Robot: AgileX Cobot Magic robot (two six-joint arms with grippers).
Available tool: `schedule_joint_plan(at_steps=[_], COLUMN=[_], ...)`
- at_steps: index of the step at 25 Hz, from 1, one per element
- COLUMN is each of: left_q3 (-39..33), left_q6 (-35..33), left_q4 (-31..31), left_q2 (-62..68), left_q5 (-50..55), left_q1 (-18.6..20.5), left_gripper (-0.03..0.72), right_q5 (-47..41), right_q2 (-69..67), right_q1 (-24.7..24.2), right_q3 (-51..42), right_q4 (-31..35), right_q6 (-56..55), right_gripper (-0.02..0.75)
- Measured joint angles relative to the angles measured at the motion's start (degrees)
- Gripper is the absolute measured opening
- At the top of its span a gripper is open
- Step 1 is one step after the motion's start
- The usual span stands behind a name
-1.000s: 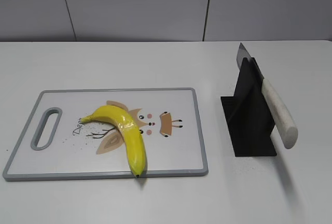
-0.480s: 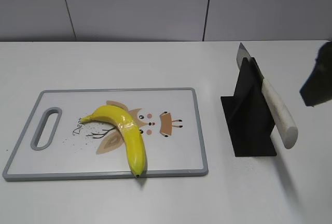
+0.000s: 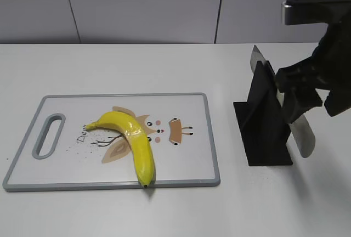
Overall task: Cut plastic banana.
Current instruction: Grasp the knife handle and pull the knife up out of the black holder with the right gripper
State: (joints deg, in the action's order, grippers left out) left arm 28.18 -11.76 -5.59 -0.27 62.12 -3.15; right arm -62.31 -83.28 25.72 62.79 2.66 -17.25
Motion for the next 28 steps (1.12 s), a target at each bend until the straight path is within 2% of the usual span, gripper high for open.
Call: schedule_joint_plan(at_steps=[6,11,15,20,28], left_q3=[0.0,0.0,0.0,0.0,0.0], left_q6=[0.0,0.0,0.0,0.0,0.0], left_q4=[0.0,0.0,0.0,0.0,0.0], left_q2=[0.0,0.0,0.0,0.0,0.0], left_q5=[0.0,0.0,0.0,0.0,0.0], left_q1=[0.0,0.0,0.0,0.0,0.0], left_gripper=[0.575,0.559,0.552,0.544,0.542], right_q5=[2.3,2.3,1.4,0.8,0.1], right_q2=[-5.0,-8.5,-10.4,-10.5,-10.5], right_q1=[0.0,0.0,0.0,0.0,-0.1], right_q3=[0.0,0.1,0.1,0.1,0.9], right_q4=[-1.1,-1.2,-1.2,0.0,0.3], right_q6=[-1.2,-1.2,-1.3,-2.2,-2.7], right_gripper=[0.563,0.503,0.405,0.204,0.202])
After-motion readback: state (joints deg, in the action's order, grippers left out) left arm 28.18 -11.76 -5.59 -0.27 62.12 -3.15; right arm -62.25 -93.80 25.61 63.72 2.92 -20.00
